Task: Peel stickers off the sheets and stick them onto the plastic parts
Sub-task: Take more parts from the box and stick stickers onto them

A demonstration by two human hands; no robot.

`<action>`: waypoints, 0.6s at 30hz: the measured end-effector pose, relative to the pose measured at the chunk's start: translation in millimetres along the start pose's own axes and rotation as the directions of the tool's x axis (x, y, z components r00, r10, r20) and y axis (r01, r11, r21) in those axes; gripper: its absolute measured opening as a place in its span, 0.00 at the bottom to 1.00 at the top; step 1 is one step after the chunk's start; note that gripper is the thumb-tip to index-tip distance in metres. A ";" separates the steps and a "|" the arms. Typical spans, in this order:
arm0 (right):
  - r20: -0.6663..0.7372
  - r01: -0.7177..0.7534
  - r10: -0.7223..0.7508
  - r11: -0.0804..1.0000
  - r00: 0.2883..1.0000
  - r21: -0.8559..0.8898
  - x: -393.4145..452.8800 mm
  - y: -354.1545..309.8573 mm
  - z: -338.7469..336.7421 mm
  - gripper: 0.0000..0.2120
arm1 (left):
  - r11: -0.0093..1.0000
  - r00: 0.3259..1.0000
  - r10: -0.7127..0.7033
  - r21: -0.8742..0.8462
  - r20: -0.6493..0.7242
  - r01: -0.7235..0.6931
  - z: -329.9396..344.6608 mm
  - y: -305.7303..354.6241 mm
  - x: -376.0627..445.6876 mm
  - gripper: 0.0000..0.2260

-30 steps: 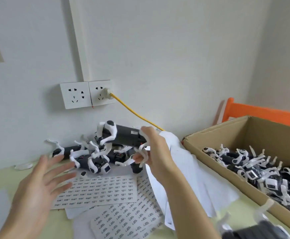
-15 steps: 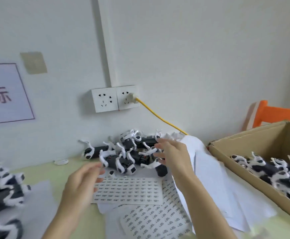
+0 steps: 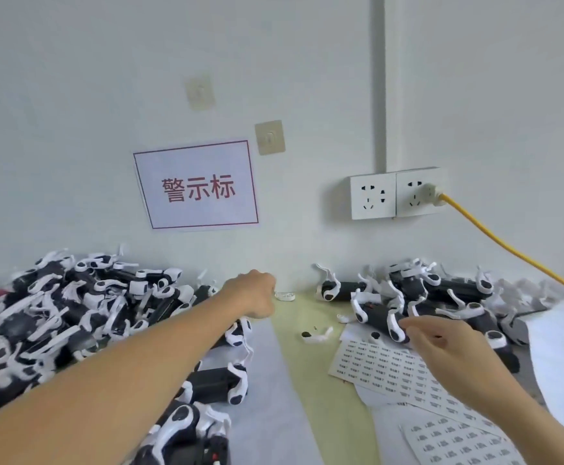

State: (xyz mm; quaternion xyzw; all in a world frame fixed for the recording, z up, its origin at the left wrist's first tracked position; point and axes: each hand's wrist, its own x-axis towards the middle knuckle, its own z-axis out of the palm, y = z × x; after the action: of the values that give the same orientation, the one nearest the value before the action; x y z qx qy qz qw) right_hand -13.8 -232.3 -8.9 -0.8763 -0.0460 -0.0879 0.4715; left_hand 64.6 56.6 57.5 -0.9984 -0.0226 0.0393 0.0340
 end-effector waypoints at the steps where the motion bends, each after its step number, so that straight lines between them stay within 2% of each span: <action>1: -0.008 0.001 -0.001 1.000 1.000 0.004 1.0 1.7 0.5 0.13 | 0.998 0.997 -0.002 0.067 0.080 -0.003 -0.4 -13.4 2.8 0.19; 3: -0.002 0.012 -0.012 1.000 1.000 -0.016 1.8 4.3 1.7 0.12 | 0.982 0.963 -0.016 0.185 0.270 -0.035 3.1 -34.7 7.6 0.22; 5: 0.014 0.010 -0.009 0.999 1.000 -0.049 2.1 3.4 2.0 0.11 | 0.962 0.902 -0.068 0.269 0.427 -0.055 8.4 -42.6 9.0 0.29; 8: 0.027 0.009 -0.008 0.999 1.000 -0.038 3.9 5.4 3.9 0.11 | 0.920 0.848 -0.109 0.375 0.518 -0.111 18.3 -37.9 11.6 0.37; 10: 0.038 0.018 -0.017 0.999 0.999 -0.035 4.7 6.0 5.5 0.12 | 0.922 0.861 -0.090 0.370 0.501 -0.119 20.5 -35.7 11.6 0.37; 12: 0.047 0.027 -0.025 0.999 0.999 -0.033 5.4 7.4 6.7 0.12 | 0.934 0.890 -0.033 0.332 0.454 -0.135 19.9 -36.5 9.5 0.32; 15: 0.051 0.021 -0.020 0.999 0.999 -0.035 5.7 8.9 6.1 0.13 | 0.960 0.947 0.039 0.251 0.318 -0.124 19.1 -40.5 8.5 0.24; 18: 0.053 0.003 -0.002 1.000 0.999 -0.012 5.2 9.7 5.2 0.13 | 0.954 0.982 0.057 0.280 0.182 -0.108 7.4 -38.0 5.5 0.22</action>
State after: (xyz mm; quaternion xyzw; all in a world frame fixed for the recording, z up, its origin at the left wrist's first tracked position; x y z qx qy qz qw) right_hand -6.5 -233.3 -18.6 -0.8811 -0.0589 -0.0656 0.4647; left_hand 67.9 95.3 52.3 -0.9757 0.0224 0.1296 0.1753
